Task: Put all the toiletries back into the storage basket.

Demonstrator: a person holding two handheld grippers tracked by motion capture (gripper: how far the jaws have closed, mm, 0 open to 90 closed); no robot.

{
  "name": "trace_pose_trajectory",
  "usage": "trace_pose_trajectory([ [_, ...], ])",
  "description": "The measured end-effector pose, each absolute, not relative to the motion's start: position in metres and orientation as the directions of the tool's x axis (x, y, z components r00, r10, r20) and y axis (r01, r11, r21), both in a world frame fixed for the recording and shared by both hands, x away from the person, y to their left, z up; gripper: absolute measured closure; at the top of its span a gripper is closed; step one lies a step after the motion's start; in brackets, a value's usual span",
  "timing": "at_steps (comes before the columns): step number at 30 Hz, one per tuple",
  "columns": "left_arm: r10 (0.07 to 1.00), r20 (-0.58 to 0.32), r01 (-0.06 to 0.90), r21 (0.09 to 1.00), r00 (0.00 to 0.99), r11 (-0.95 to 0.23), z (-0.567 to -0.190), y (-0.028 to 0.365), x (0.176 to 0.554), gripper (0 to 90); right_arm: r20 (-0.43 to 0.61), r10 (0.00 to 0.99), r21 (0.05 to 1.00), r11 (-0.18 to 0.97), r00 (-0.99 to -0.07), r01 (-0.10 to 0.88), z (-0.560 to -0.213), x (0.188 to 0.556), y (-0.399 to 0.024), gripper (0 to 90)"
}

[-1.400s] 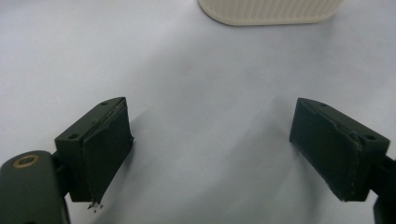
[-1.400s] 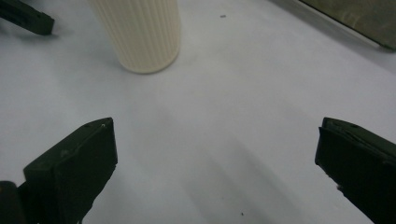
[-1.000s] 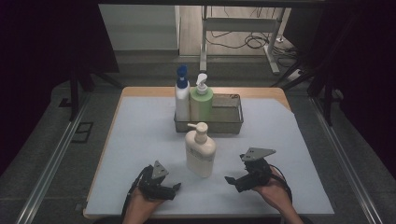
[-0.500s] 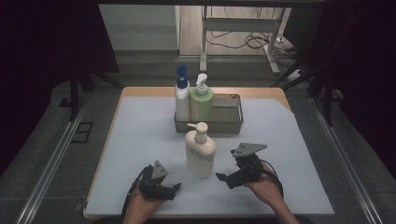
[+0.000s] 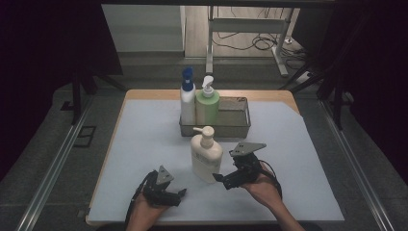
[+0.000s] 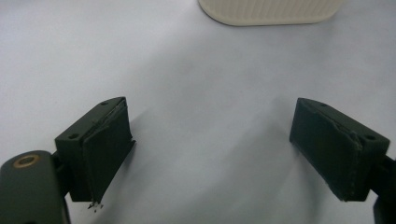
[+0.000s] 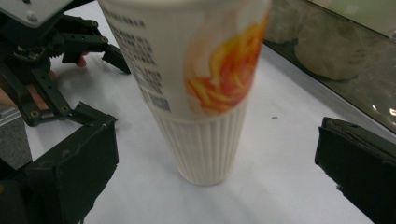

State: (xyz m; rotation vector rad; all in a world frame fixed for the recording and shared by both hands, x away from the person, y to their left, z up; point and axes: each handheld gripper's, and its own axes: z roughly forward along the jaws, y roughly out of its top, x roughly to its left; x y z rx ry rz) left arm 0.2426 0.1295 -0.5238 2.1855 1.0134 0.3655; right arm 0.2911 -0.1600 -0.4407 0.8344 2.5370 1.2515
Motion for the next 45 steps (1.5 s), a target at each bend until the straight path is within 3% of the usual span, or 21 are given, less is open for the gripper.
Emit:
trace_pose_trajectory([
  [12, 0.753, -0.032, 0.56, 0.69, 0.657, -0.459, -0.524, 0.13, 0.243, 12.3, 0.042, 0.548, 0.787, 0.497, -0.835, 0.365, -0.432, 0.293, -0.14, 3.5],
  [39, 0.753, -0.032, 0.56, 0.69, 0.657, -0.459, -0.524, 0.13, 0.243, 12.3, 0.019, 0.606, 0.801, 0.467, -0.796, 0.375, -0.422, 0.304, -0.109, 33.6],
  [45, 0.753, -0.032, 0.559, 0.691, 0.657, -0.458, -0.524, 0.13, 0.243, 12.3, 0.001, 0.596, 0.792, 0.49, -0.803, 0.364, -0.421, 0.304, -0.109, 34.5],
])
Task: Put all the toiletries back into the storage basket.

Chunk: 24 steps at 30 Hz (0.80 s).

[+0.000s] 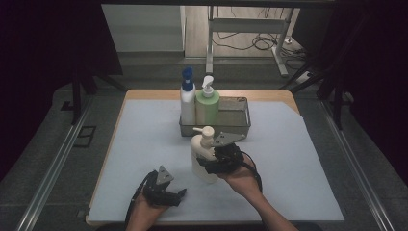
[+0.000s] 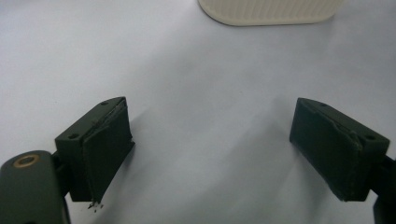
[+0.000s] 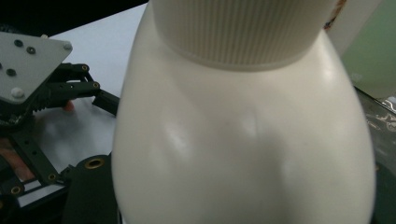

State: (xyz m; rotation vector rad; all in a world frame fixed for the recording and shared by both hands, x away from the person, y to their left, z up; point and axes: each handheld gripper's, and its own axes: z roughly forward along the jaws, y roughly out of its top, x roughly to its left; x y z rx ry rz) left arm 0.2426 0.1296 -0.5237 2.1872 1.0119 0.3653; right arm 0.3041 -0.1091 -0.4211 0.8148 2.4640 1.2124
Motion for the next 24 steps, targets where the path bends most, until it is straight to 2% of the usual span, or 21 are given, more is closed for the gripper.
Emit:
trace_pose_trajectory([
  [24, 0.754, -0.034, 0.561, 0.69, 0.656, -0.457, -0.524, 0.13, 0.243, 12.3, -0.015, 0.554, 0.772, 0.536, -0.832, 0.343, -0.397, 0.304, -0.123, 36.1],
])
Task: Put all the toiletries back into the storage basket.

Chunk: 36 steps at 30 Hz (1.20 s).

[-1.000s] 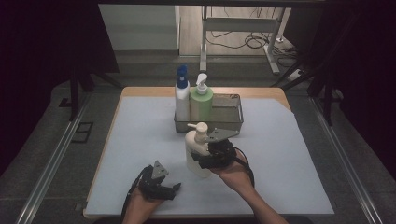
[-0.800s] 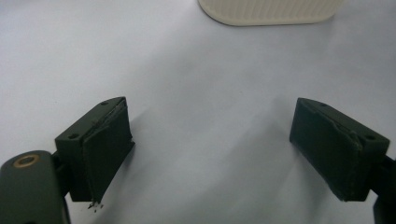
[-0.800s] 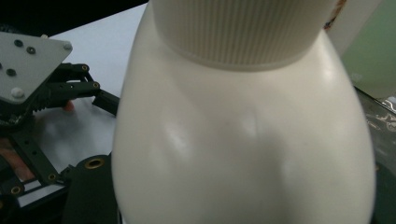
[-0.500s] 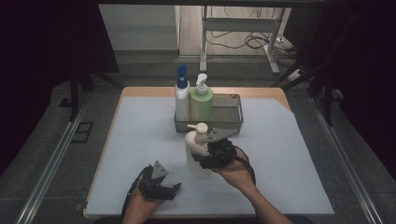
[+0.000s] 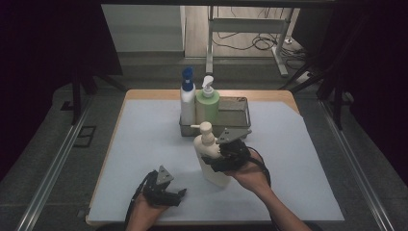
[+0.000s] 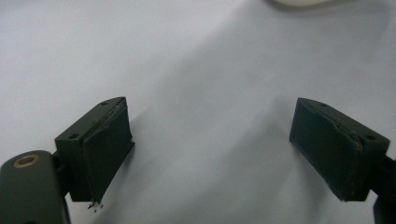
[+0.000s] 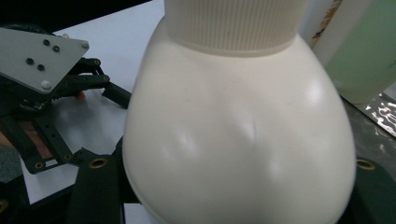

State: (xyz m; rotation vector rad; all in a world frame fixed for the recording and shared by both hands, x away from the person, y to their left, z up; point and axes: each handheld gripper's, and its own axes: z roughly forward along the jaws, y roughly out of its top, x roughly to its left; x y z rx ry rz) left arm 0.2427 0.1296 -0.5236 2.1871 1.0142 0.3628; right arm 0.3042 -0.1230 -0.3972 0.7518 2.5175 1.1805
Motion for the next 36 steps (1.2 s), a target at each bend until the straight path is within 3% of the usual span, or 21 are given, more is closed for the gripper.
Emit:
trace_pose_trajectory([
  [36, 0.753, -0.033, 0.561, 0.688, 0.658, -0.461, -0.523, 0.13, 0.243, 12.3, -0.002, 0.644, 0.799, 0.46, -0.765, 0.386, -0.336, 0.336, -0.175, 36.1],
])
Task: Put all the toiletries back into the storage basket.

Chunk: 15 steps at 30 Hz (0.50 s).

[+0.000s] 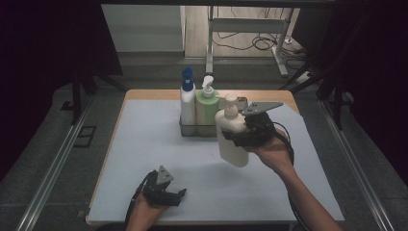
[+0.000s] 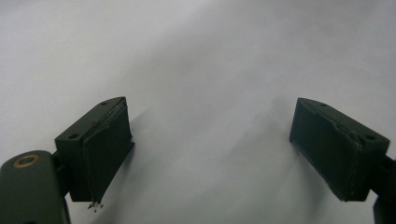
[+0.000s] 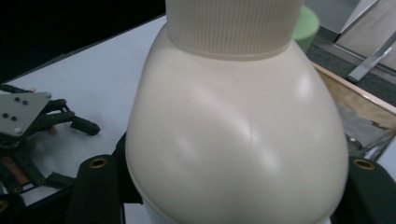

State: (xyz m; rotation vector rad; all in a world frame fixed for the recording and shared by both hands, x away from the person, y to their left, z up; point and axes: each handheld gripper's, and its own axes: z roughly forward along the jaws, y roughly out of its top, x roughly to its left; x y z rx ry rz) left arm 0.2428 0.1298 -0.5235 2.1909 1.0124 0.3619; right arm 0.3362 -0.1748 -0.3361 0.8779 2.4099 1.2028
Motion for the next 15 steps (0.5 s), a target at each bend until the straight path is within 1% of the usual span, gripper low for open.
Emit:
trace_pose_trajectory([
  [6, 0.753, -0.034, 0.561, 0.689, 0.657, -0.459, -0.524, 0.13, 0.243, 12.3, -0.025, 0.674, 0.802, 0.455, -0.739, 0.387, -0.326, 0.348, -0.185, 36.2],
  [15, 0.753, -0.034, 0.561, 0.689, 0.657, -0.459, -0.524, 0.13, 0.243, 12.3, -0.022, 0.715, 0.811, 0.421, -0.698, 0.406, -0.321, 0.366, -0.191, 36.2],
])
